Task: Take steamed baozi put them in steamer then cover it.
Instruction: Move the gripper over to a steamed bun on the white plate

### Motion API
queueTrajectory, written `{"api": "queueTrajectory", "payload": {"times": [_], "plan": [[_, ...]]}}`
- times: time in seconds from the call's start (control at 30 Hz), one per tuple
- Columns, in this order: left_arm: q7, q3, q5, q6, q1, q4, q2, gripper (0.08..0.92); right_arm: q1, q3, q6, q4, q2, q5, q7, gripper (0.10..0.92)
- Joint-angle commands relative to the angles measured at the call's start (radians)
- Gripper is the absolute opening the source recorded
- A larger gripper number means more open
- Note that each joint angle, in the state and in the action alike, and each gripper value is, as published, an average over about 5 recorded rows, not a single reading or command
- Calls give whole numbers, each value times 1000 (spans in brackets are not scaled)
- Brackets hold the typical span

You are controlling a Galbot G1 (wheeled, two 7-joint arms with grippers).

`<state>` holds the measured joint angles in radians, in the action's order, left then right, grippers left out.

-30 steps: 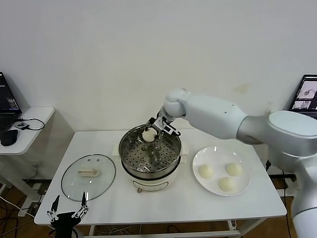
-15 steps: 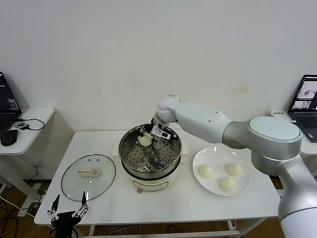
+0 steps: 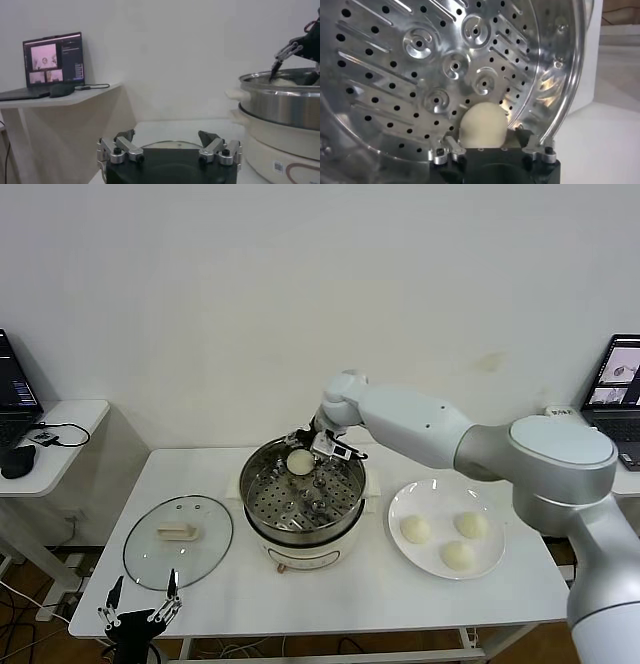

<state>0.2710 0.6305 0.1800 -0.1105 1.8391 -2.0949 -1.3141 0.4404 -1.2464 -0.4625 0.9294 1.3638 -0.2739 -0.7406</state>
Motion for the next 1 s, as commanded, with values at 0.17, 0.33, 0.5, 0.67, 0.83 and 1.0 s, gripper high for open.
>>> {"api": "queueTrajectory", "payload": {"times": [0.17, 0.33, 0.5, 0.67, 0.83, 1.0], "plan": [[-5, 2, -2, 3, 5, -17, 9, 823, 158, -33, 343, 364, -254, 443, -131, 823], [-7, 5, -1, 4, 1, -16, 22, 823, 216, -36, 586, 514, -435, 562, -154, 823], [-7, 4, -1, 6, -1, -12, 34, 823, 249, -47, 775, 633, -597, 602, -174, 823], [-7, 7, 0, 7, -7, -8, 45, 823, 217, -49, 892, 710, -738, 582, -198, 823], [-6, 11, 0, 8, -9, -2, 47, 823, 140, -36, 895, 724, -804, 512, -211, 823], [-6, 9, -1, 7, -11, 9, 41, 823, 29, -2, 890, 713, -833, 446, -201, 823]]}}
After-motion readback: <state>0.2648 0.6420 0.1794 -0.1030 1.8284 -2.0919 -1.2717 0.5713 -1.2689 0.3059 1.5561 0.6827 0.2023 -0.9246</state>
